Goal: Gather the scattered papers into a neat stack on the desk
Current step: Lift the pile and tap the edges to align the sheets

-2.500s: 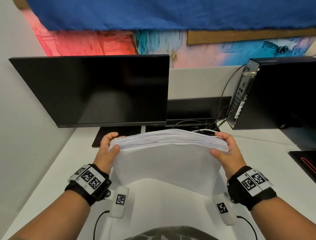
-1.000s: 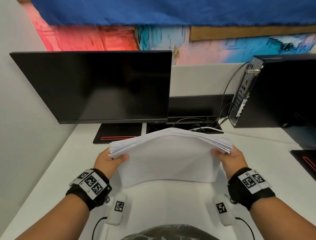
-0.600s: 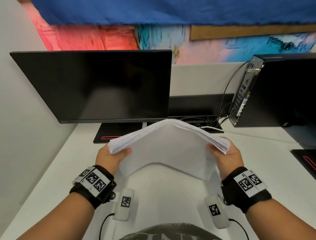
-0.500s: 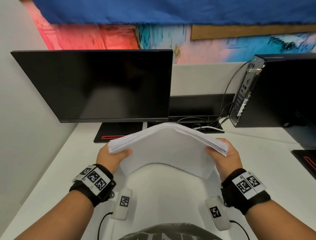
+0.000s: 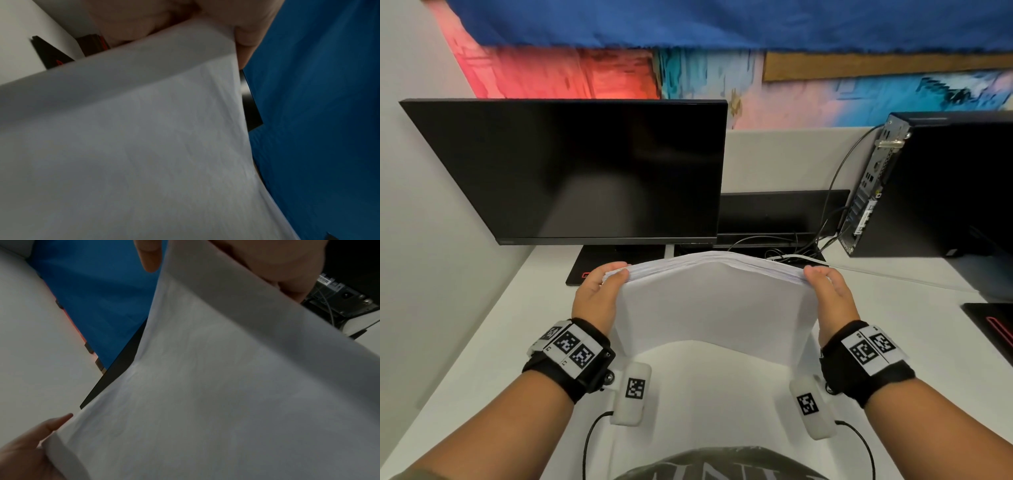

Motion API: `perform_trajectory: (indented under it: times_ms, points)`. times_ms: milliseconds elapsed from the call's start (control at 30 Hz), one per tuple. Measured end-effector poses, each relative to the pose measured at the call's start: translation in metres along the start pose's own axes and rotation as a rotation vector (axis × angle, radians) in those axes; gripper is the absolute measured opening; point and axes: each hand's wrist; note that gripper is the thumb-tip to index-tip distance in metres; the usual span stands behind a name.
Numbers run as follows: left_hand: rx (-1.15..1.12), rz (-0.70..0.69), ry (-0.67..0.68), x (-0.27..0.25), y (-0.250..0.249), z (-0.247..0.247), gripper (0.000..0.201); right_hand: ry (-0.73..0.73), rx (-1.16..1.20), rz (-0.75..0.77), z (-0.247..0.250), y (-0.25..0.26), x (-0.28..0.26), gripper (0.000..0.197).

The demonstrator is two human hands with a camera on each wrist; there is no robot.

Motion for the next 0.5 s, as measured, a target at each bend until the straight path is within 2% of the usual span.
perform_trajectory:
  times_ms: [267,500]
  points:
    - [0.054,-0.052,-0.003,0.006,0.001,0.002,0.017,-0.027,-0.022,-0.001,0.0,0.004,0.01,0.025]
    - [-0.004,-0.056,0.034,0.006,-0.003,0.003,0.021,-0.041,-0.009,-0.001,0.002,0.006,0.018,0.034]
Point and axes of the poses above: each hand's wrist, its own x-axis towards the middle knuckle, its own z-axis out of the back of the hand, y = z × x, and after that the axes turned 7 degrees about x, right-handed
